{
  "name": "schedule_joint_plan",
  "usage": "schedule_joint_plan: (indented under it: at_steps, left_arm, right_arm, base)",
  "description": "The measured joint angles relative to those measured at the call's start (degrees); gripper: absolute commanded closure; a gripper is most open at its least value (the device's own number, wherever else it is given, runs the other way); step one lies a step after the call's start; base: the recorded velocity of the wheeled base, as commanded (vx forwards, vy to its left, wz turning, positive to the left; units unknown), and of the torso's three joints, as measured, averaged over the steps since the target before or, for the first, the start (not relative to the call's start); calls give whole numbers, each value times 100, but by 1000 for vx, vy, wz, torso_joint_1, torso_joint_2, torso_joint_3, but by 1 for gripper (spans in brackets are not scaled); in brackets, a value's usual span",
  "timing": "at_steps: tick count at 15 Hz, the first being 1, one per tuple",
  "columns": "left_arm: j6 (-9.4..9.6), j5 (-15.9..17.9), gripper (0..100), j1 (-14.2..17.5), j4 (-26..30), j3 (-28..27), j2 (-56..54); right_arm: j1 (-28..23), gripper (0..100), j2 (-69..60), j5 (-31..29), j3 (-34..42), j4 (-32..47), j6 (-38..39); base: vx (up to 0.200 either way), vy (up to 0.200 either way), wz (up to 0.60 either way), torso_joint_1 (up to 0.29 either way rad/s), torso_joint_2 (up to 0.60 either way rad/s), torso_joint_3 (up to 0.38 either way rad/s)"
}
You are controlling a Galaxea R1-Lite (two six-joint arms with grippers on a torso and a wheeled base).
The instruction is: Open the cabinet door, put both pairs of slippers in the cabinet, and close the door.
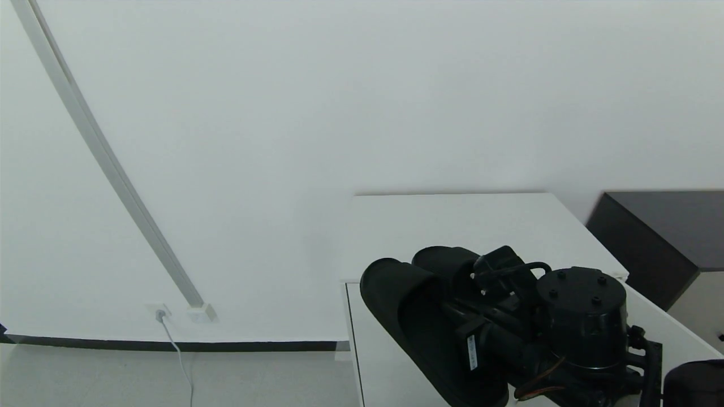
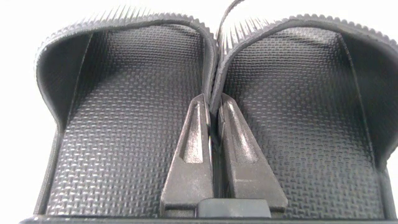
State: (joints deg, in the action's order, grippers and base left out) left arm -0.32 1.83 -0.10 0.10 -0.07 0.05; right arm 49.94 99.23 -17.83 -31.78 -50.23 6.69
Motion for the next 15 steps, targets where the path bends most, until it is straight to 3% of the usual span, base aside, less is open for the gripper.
schedule_joint_plan:
  at_steps: [1, 14, 15]
  left_arm:
    - [0, 2, 100, 0, 0, 0, 0]
    - [10, -6, 100, 0, 0, -2, -2]
    - [16, -9, 100, -1, 0, -2, -2]
  right_arm:
    - [-4, 100, -1, -9, 4, -2, 0]
    - [-4, 100, 94, 10, 12, -95, -2]
    - [-4, 100, 105, 10, 9, -106, 0]
  base:
    - [-200, 0, 0, -7, -2, 2]
    - [0, 0, 0, 0, 0, 0]
    - [0, -200, 0, -2, 12, -2]
